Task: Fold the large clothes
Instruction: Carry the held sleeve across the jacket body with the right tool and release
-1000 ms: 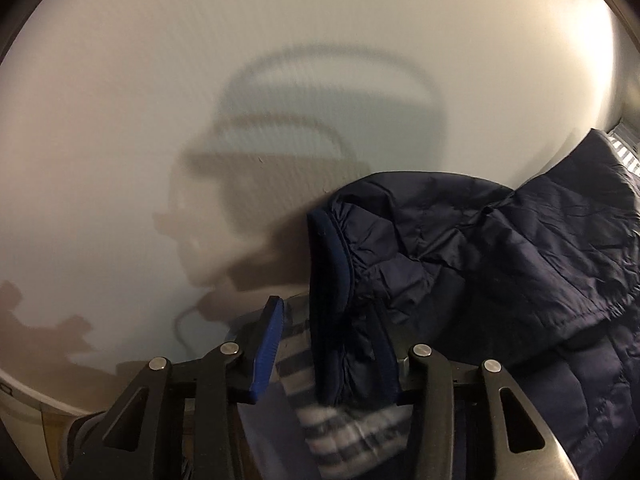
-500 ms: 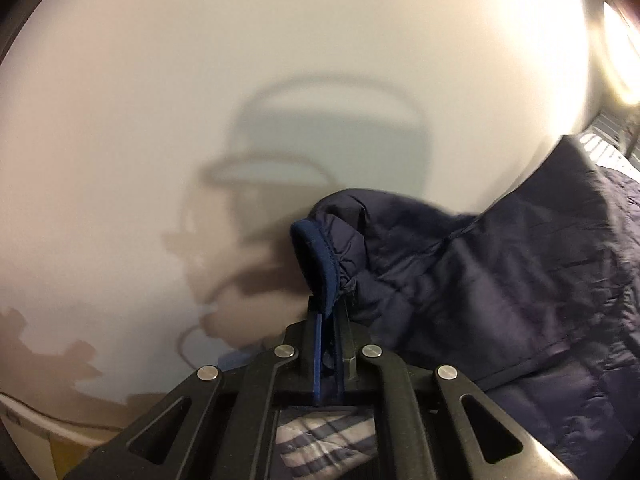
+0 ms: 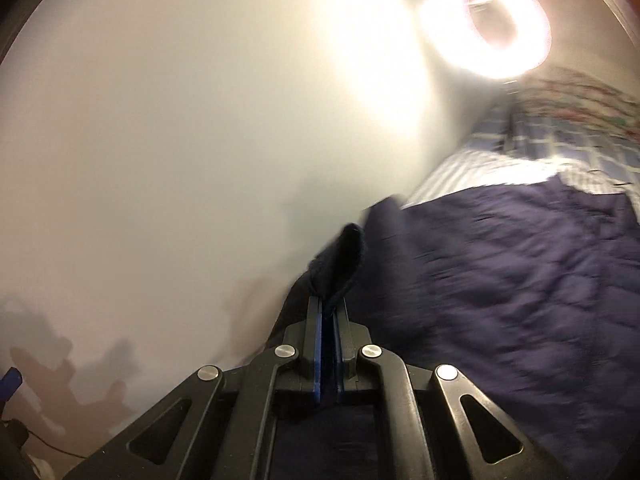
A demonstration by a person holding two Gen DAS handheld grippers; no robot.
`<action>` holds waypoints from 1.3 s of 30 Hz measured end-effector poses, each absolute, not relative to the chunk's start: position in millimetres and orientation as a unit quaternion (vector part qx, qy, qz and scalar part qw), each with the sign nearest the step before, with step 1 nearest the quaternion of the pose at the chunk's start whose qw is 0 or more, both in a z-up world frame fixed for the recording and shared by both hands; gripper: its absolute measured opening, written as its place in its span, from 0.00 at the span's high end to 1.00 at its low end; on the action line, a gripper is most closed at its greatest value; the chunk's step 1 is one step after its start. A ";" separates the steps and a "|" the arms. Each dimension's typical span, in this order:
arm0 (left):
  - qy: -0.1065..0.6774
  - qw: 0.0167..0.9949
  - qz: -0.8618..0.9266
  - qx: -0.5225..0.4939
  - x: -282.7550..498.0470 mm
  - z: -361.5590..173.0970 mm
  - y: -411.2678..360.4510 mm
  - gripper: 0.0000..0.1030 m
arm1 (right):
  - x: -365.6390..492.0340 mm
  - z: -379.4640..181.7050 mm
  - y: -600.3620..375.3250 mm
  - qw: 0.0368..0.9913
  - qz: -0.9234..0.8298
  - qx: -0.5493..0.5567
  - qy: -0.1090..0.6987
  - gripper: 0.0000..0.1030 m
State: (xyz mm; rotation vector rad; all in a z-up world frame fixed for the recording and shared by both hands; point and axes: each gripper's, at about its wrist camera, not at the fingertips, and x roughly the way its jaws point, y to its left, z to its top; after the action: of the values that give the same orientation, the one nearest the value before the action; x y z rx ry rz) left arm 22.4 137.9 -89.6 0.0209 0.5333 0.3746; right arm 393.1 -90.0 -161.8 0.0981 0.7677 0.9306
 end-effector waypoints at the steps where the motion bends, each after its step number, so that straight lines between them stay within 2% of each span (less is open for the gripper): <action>1: 0.262 0.948 0.180 0.012 26.8 -90.2 136.9 0.25 | 400.3 -157.0 -102.2 0.830 0.426 0.047 0.358 0.98; 14: 0.281 0.951 0.121 0.036 99.5 -95.3 109.2 0.25 | 474.0 -181.9 -241.5 0.885 0.303 0.018 0.353 0.98; 21: 0.304 0.946 0.106 0.042 128.1 -107.9 91.7 0.25 | 509.7 -201.7 -318.7 0.903 0.224 0.059 0.361 0.98; 31: 0.320 0.941 0.092 0.050 145.1 -120.7 70.5 0.25 | 559.8 -245.7 -329.4 0.904 0.175 0.004 0.390 0.98; 39: 0.320 0.941 0.099 0.045 142.9 -117.9 71.7 0.25 | 578.4 -284.4 -330.5 0.886 0.132 -0.006 0.444 0.98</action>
State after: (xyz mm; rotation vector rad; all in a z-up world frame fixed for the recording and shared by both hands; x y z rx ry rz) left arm 142.9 71.7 -117.9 0.0908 0.6519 0.2030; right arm 578.4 -330.5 -284.4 -0.0131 0.9234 0.2741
